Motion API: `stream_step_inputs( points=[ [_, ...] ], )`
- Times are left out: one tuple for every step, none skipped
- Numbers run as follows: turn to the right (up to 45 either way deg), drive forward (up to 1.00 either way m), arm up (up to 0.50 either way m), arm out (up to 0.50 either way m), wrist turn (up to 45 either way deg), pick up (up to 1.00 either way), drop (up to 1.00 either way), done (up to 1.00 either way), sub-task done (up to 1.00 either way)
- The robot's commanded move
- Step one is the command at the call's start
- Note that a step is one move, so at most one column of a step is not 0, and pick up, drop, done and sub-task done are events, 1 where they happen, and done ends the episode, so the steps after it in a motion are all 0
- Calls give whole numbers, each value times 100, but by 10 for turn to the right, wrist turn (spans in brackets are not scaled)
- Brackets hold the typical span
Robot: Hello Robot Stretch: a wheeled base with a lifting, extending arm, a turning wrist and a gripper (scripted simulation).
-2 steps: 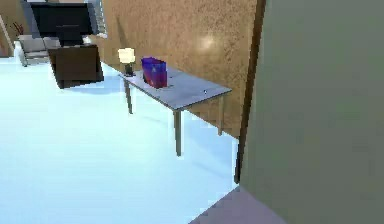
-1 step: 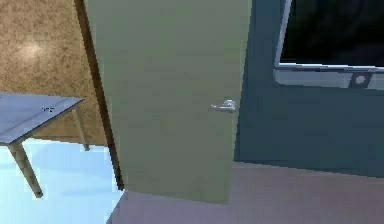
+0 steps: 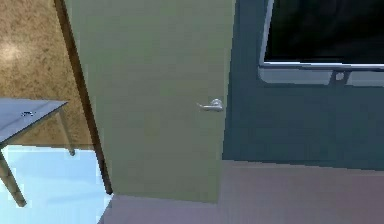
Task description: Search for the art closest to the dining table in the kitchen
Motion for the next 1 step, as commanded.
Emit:
stream_step_inputs(
  points=[
    [0,10,0,0,0,0,0,0,0]
  ],
)
